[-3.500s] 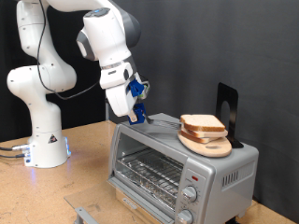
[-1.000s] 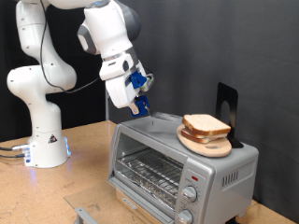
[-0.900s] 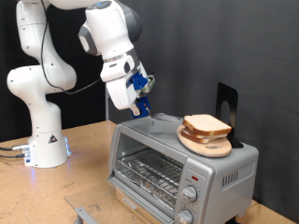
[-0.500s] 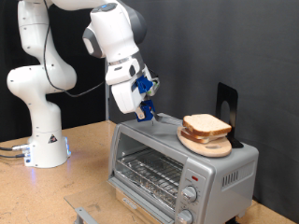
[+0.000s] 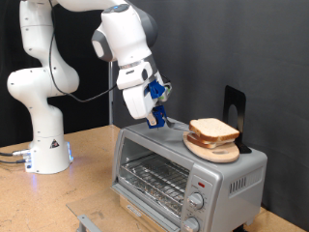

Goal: Make a piece of toast with the oven

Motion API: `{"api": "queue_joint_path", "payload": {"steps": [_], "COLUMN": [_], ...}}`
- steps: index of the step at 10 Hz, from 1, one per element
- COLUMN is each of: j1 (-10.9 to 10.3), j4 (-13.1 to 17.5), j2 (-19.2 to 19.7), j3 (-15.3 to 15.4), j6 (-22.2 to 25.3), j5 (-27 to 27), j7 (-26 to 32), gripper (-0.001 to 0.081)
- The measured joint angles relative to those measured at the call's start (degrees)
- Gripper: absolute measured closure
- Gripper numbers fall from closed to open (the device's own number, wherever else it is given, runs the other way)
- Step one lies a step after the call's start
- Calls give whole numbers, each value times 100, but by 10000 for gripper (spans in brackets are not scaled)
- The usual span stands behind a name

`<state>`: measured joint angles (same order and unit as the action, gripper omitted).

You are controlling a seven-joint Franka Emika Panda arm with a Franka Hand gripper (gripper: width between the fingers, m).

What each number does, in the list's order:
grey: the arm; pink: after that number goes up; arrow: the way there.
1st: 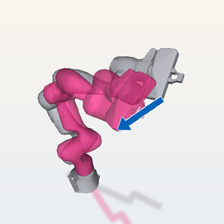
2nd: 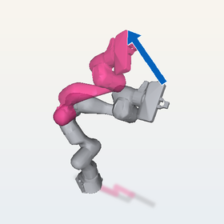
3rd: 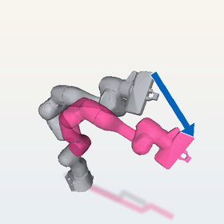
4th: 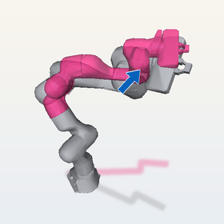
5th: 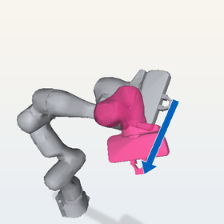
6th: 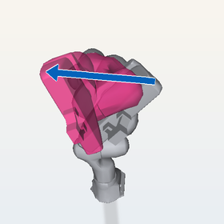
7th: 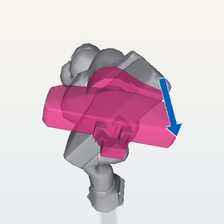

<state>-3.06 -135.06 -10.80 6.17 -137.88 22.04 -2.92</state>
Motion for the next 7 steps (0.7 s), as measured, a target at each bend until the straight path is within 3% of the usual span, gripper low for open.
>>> {"api": "queue_joint_path", "payload": {"steps": [7], "j1": [-17], "j4": [439], "j2": [505], "j3": [335], "j6": [-87], "j5": [-402], "j7": [-494], "gripper": [409]}}
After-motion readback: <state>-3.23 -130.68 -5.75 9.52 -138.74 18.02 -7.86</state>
